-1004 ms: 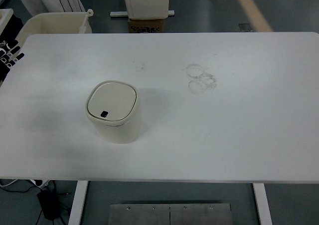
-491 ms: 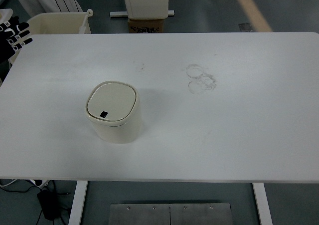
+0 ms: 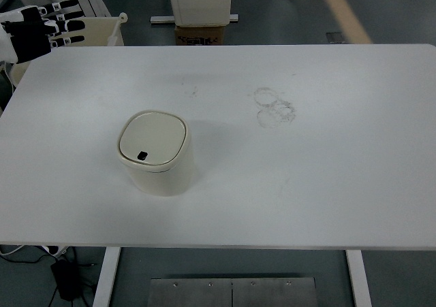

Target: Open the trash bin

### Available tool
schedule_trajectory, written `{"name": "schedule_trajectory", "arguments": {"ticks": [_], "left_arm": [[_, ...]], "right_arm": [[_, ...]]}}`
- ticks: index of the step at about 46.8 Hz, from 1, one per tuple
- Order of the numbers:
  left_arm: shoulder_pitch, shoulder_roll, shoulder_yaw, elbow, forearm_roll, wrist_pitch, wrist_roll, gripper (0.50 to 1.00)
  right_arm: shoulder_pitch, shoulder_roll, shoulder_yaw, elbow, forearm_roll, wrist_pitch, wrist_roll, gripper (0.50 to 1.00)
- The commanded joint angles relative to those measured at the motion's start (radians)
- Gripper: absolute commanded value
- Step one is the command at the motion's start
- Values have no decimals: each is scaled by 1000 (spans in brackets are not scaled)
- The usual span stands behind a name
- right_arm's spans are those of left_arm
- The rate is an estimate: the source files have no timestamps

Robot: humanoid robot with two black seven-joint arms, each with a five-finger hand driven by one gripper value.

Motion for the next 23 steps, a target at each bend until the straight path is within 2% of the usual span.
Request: {"name": "schedule_trajectory", "arguments": {"ticks": [1,13,19,23], "left_arm": [[-48,-2,54,-20,1,-2,7,1000],[-154,-5,147,-140,83,-4,12,1000],[-200,-12,181,-178,121,-16,44,1000],[-225,-15,206,-195,139,-30,47,1000]], "right_arm": [[0,0,0,0,0,0,0,991],[0,0,0,0,0,0,0,991],[0,0,0,0,0,0,0,991],[0,0,0,0,0,0,0,991]]}}
